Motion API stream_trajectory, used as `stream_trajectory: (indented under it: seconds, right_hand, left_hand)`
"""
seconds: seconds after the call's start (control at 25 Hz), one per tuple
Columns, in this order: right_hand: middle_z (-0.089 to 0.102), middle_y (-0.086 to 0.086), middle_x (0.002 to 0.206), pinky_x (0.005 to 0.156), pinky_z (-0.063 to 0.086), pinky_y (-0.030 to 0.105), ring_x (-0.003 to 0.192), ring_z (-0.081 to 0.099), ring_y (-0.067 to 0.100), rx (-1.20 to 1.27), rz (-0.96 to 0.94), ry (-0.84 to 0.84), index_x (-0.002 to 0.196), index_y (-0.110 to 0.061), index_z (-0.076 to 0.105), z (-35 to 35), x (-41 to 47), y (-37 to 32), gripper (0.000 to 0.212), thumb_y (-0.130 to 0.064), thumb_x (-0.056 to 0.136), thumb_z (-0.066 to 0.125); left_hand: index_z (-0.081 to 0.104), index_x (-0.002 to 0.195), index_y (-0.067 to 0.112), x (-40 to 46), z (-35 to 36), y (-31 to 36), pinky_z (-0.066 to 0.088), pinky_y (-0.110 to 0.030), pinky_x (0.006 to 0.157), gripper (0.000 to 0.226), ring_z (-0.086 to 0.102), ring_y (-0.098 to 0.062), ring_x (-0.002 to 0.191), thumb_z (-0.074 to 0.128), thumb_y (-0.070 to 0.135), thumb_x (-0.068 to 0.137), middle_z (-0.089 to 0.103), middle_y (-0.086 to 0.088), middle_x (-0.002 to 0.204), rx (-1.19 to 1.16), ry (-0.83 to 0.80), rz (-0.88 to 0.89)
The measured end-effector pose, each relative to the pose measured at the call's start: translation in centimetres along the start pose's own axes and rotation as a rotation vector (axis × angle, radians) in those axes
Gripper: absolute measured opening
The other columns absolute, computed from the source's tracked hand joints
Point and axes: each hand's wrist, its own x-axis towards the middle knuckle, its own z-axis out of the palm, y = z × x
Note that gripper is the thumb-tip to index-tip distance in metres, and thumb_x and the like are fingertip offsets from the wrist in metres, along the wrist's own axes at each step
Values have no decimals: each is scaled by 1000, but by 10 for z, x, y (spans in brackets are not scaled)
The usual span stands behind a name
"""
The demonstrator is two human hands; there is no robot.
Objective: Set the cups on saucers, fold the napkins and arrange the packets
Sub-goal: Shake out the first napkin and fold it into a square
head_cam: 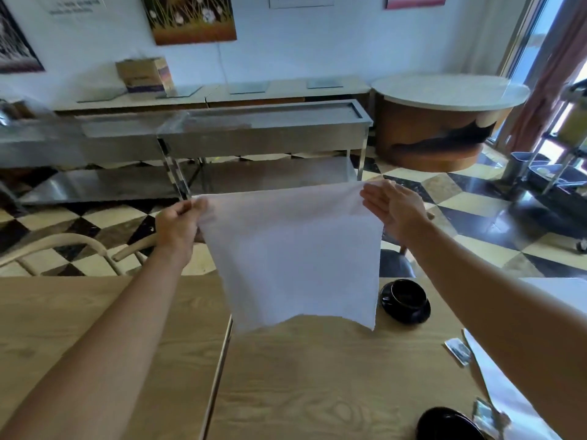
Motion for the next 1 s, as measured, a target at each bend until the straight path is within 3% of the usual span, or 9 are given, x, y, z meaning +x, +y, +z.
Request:
stream_trajectory:
  seconds: [0.2,0.36,0.44,0.56,0.72,0.84,0.92,1.0]
  right_hand:
    - [76,17,112,94,58,45,113,70,36,50,-154,-232,102,-13,68,10,-20,-39,18,-27,103,56]
    - [78,14,104,87,61,42,104,74,33,-88,-80,-309,95,-16,73,-30,-58,-10,20,-28,99,57]
    - [78,16,102,84,63,42,99,75,33,-176,16,-270,95,-16,74,-60,-81,30,20,-29,96,59]
    - [77,16,92,74,63,35,84,77,27,-290,192,-139,92,-17,70,-106,-123,104,19,-31,94,58]
    - [73,18,81,59,58,28,69,72,24,-560,439,-44,95,-5,68,-167,-187,176,23,-25,101,58]
    - [64,11,64,51,44,27,53,57,16,-835,543,-105,78,-3,68,-197,-226,199,33,-23,102,60]
    - [57,2,53,48,39,23,46,50,12,-971,552,-144,67,-7,62,-201,-241,207,39,-22,103,60]
    - [50,-5,50,50,35,20,47,44,6,-1102,507,-181,60,-13,54,-198,-241,211,44,-26,102,61]
  left_hand:
    - [71,98,21,-4,-10,47,61,-36,79,18,75,-25,96,61,36,99,76,-10,104,-45,-72,223]
    - [74,105,25,-45,-56,-5,59,-32,87,31,71,-21,106,63,53,95,76,2,106,77,-112,260]
    - [75,105,25,-74,-78,-56,59,-32,89,35,71,-20,103,66,56,92,76,1,101,132,-119,178]
    - [77,98,28,-129,-109,-142,50,-44,90,47,64,-23,90,67,71,81,71,-4,90,264,-106,-16]
    - [76,100,38,-213,-154,-226,47,-38,85,56,65,-16,87,61,84,72,76,3,90,462,-177,-313]
    - [75,94,45,-264,-181,-254,52,-23,80,21,71,-12,95,61,60,91,78,11,93,545,-234,-444]
    - [76,90,40,-280,-190,-262,52,-25,76,21,72,-16,93,57,40,99,78,11,89,582,-225,-497]
    - [76,89,29,-279,-191,-264,53,-30,73,25,72,-20,90,55,36,101,78,8,85,600,-201,-521]
